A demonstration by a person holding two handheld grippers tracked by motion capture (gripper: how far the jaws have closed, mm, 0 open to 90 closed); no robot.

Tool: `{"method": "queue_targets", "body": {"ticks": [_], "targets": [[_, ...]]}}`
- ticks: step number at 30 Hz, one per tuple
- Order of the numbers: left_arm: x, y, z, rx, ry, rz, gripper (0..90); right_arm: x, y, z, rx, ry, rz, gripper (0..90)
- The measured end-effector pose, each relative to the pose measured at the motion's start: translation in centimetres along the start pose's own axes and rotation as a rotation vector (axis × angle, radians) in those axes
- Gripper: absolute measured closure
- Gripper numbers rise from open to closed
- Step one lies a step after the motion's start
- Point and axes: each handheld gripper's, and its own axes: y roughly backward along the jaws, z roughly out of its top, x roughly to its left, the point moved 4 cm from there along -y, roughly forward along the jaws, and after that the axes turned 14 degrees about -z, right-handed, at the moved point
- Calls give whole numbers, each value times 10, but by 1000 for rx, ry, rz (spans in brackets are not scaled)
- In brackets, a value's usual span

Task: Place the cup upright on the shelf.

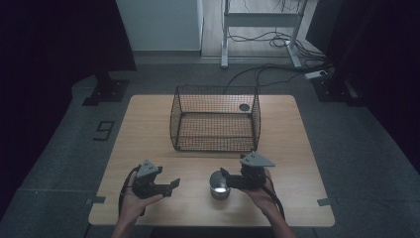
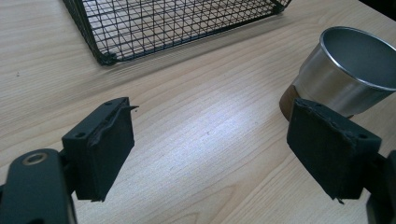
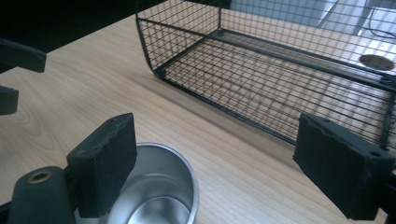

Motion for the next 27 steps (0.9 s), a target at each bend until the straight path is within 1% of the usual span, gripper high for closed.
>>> {"method": "queue_targets", "body": {"ticks": [6,7,8,9,10,12,15,18,21,24,27], "targets": [[-1,2,1,-5,-4,-2,152,11,-8,-1,18,8,26,120],[-1,3,1,-6,-5,-2,152,17,-11,-2,26,19,39,119],[-1,3,1,-7,-6,-2,152,17,-11,-2,26,19,39,119],[-2,5,2,-7,-9,-4,152,25,-13,-3,33,28,58,115],[-2,5,2,-7,-9,-4,152,25,-13,-3,33,28,58,115],[-1,5,2,-8,-9,-5,152,32,-14,-5,43,38,70,109],[-2,4,1,-6,-10,-6,152,34,-14,-6,46,40,76,106],[-3,3,1,1,-12,-11,152,37,-14,-10,48,56,67,100],[-3,2,1,7,-16,-13,152,38,-16,-15,62,70,61,94],[-3,2,1,8,-16,-14,152,39,-17,-19,74,73,64,86],[-3,2,1,9,-16,-15,152,38,-15,-21,68,63,71,81]]}}
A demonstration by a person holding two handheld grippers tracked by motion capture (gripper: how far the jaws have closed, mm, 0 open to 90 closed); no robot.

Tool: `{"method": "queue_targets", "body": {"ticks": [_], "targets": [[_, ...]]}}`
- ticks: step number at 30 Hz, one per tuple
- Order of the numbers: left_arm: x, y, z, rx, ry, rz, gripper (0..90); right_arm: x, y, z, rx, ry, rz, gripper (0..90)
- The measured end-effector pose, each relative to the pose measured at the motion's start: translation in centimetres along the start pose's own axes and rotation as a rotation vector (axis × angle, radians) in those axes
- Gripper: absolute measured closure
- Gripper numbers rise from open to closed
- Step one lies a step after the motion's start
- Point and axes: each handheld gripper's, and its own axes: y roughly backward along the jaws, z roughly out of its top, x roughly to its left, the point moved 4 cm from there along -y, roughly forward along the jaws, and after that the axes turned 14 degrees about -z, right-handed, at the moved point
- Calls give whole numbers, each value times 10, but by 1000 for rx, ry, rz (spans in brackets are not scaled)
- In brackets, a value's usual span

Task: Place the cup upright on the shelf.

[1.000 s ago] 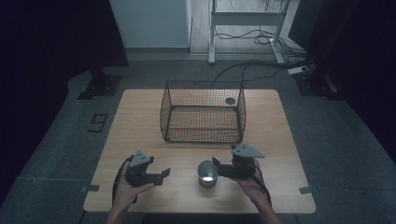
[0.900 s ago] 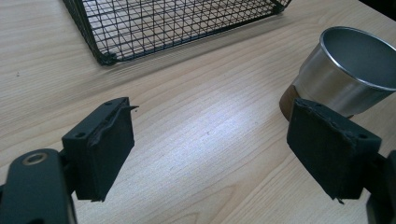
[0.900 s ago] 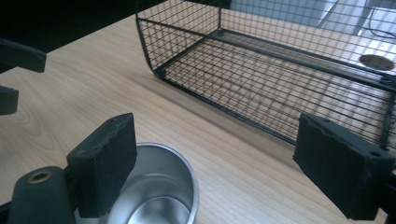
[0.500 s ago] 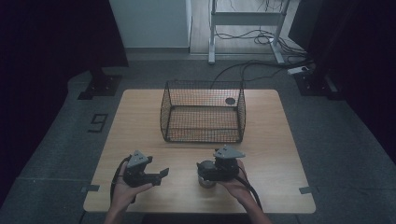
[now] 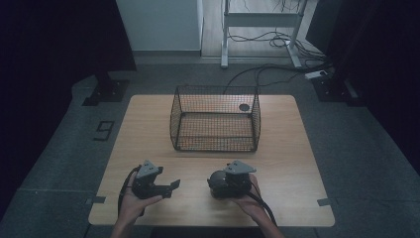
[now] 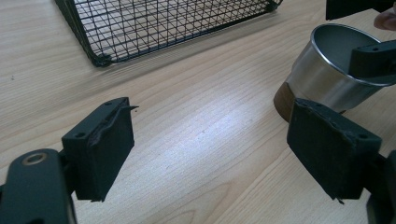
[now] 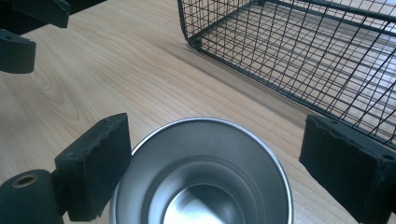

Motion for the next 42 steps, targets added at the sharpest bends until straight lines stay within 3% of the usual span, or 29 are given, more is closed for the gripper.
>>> {"method": "queue_targets", "body": {"ticks": [14,20,29,36,42], "targets": [[-1,-1,0,3,-3,-4,152,8,0,-9,16,30,8,54],[-1,-4,-1,13,-2,-4,152,11,-11,-20,42,84,-3,126],[-1,-3,-1,9,-3,-2,152,8,-10,-19,57,97,0,131],[1,-2,-1,7,3,1,152,1,-2,-9,40,41,34,132],[0,-2,-1,6,1,0,152,-4,5,-3,24,30,35,132]]}}
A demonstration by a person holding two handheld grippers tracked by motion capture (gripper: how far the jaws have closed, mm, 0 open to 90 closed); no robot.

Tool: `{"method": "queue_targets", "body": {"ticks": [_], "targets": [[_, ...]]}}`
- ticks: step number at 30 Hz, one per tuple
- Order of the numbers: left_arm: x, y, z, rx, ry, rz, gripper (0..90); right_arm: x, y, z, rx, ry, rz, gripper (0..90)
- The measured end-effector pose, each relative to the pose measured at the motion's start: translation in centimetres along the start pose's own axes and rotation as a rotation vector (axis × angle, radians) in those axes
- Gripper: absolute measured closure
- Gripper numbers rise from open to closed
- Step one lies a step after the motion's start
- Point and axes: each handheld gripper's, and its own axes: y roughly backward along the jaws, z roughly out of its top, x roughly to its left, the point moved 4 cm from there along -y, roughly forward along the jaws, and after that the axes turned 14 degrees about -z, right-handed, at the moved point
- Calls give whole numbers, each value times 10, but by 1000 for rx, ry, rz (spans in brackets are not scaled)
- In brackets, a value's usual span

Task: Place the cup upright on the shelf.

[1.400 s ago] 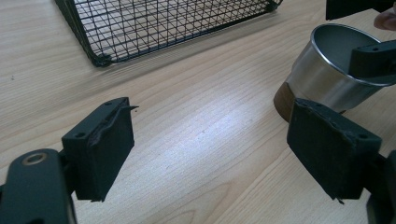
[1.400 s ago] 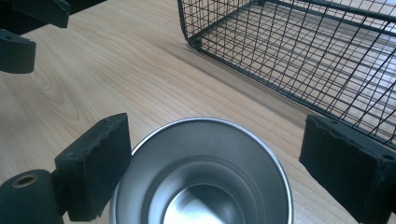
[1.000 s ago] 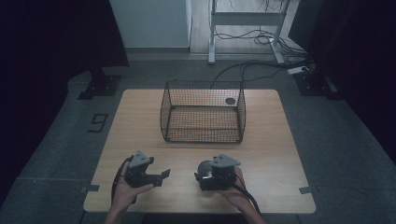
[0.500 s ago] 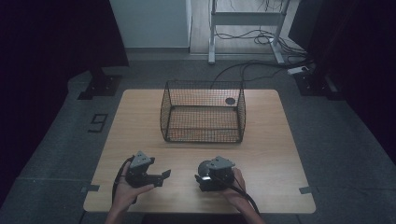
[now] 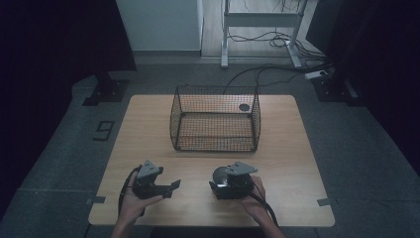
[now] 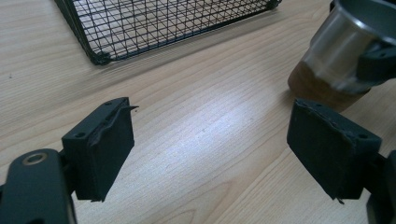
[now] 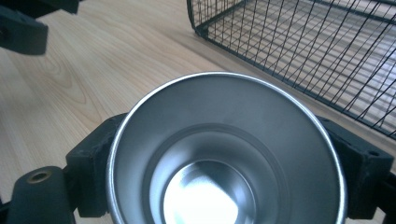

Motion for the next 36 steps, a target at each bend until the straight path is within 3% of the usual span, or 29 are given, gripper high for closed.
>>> {"method": "queue_targets", "body": {"ticks": [12,13,21,36], "targets": [[1,0,0,0,7,0,152,-9,20,21,-53,-9,35,133],[0,1,0,-13,13,-31,152,-10,22,23,-57,-13,46,133],[1,2,1,-14,13,-25,152,-19,32,41,-98,-5,23,133],[2,5,1,-17,12,-20,152,-20,30,77,-136,23,25,133]]}}
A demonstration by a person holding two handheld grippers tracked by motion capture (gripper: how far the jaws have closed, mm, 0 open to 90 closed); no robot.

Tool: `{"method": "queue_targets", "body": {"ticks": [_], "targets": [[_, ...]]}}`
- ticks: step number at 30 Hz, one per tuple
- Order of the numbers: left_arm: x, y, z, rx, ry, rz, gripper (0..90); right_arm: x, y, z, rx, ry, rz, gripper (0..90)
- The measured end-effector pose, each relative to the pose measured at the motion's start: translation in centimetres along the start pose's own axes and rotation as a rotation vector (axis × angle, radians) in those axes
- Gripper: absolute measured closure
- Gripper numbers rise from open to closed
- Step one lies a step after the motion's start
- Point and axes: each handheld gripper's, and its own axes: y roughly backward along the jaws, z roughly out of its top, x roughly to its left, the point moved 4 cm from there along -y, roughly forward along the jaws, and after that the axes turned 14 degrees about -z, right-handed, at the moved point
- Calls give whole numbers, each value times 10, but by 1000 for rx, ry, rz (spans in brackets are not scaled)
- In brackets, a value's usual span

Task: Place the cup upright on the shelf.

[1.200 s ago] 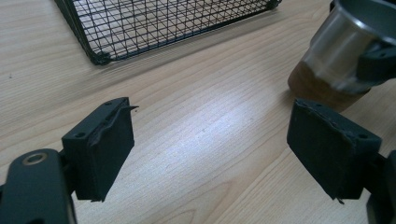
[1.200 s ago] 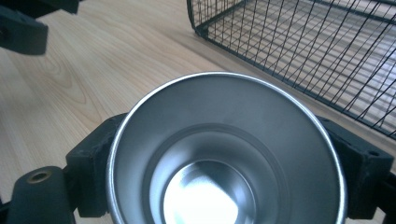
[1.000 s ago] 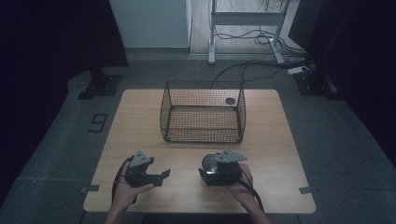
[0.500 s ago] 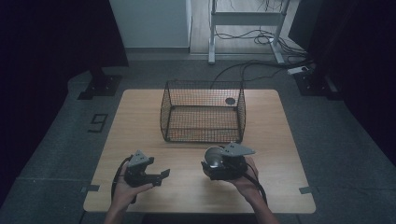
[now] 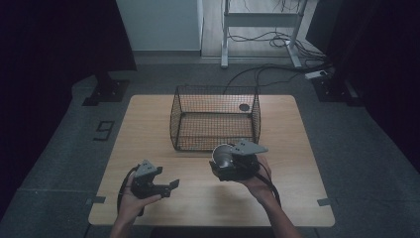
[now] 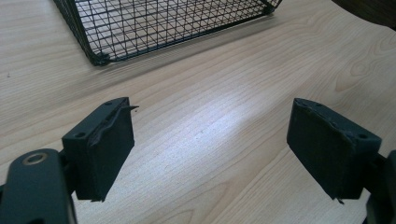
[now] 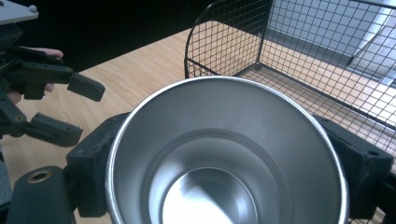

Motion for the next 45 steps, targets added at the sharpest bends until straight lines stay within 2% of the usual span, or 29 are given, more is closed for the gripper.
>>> {"method": "queue_targets", "body": {"ticks": [12,24,45], "targets": [[-3,-1,1,3,-7,-8,152,-4,-8,22,-6,-17,7,133],[-3,1,1,-4,-6,-8,152,-14,-13,47,-17,-25,-11,133],[-1,-1,0,2,1,-7,153,-31,-31,59,11,-51,-40,133]]}}
